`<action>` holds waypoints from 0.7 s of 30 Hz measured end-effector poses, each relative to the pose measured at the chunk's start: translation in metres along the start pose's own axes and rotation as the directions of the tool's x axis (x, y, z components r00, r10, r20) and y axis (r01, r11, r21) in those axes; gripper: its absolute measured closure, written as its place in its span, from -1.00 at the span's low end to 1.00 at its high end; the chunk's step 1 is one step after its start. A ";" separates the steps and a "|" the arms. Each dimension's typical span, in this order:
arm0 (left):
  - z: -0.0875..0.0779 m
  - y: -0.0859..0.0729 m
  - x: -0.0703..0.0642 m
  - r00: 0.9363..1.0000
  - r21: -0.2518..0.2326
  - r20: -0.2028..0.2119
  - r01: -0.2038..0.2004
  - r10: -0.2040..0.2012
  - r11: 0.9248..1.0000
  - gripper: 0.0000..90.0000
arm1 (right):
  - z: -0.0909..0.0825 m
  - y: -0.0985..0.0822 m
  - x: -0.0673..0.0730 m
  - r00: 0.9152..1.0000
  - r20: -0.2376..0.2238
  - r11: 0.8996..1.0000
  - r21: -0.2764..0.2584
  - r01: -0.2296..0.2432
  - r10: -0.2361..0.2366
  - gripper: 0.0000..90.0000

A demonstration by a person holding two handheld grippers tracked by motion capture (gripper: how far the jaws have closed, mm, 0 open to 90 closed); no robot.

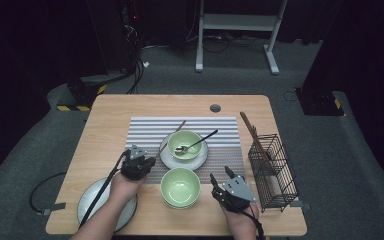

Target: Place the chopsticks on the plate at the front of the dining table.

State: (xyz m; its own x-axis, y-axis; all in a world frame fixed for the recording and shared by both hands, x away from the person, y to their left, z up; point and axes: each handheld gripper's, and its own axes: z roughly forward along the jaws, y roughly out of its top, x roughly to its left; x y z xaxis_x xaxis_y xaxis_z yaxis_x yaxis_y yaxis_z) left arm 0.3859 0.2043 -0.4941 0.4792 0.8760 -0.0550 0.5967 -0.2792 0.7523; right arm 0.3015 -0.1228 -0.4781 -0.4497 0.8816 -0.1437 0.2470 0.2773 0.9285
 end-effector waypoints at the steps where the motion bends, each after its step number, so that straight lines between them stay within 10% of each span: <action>1: 0.000 0.000 0.000 1.000 0.005 -0.002 -0.007 0.007 1.000 0.88 | 0.000 0.000 0.000 1.000 0.001 1.000 0.000 0.000 0.000 0.01; 21: -0.001 0.004 -0.009 0.997 0.093 0.000 -0.072 0.072 0.993 0.86 | -0.001 0.000 0.000 1.000 0.006 1.000 -0.003 0.005 -0.004 0.02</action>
State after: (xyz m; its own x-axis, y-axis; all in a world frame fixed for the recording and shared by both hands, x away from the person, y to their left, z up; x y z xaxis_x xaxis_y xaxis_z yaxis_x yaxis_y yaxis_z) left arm 0.3832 0.1956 -0.4904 0.5213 0.8534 -0.0007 0.6178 -0.3768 0.6901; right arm 0.3009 -0.1230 -0.4778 -0.4458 0.8825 -0.1498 0.2426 0.2802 0.9288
